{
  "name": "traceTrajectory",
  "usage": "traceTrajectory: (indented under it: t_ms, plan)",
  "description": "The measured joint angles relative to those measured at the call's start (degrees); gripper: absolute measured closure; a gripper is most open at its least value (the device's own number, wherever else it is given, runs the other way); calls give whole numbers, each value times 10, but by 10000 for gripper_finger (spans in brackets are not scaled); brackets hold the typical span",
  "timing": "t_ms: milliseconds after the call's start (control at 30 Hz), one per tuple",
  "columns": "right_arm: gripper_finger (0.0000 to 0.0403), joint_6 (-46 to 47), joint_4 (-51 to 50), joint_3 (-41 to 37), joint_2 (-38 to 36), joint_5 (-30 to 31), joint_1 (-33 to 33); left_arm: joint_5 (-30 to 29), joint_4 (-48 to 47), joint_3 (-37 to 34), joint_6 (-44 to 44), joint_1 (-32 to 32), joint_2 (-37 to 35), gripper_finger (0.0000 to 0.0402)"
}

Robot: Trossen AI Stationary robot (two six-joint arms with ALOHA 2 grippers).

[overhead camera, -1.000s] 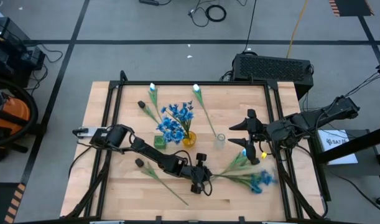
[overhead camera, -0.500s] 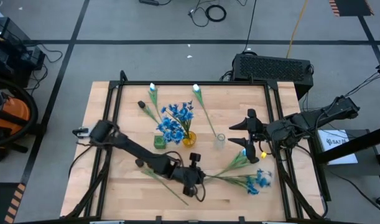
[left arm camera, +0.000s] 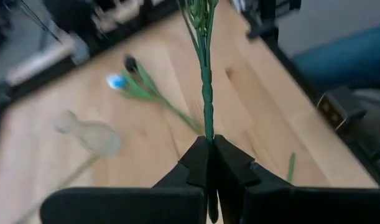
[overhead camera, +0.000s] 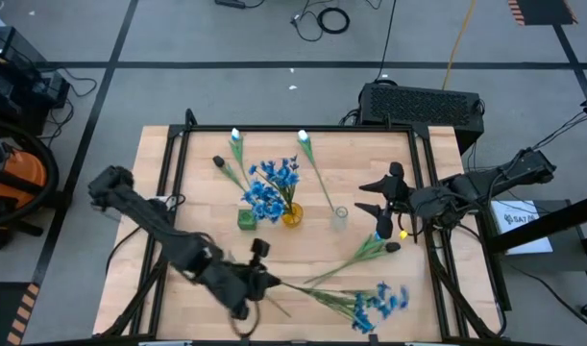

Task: Sort flowers into vase by color
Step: Put the blue flowers into the yellow vase

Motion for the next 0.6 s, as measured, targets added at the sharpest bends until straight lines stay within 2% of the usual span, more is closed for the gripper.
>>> traceTrajectory:
  t_ms: [100, 233, 367, 500, 600]
  plan:
    - [188, 12, 0, 0, 6, 16, 0, -37, 3, 0, 21, -22, -45, 384]
    - [188, 18, 17, 0, 28, 33, 0, -115, 23, 0, 49, -44, -101, 384]
    - [188, -11, 77, 0, 58, 32, 0, -169, 46, 0, 81, -62, -147, 384]
    - [188, -80, 196, 0, 87, 24, -1, -233, 105, 0, 89, -67, -175, 384]
    - [188, -137, 323, 0, 108, -15, -1, -247, 145, -7, 128, -52, -171, 384]
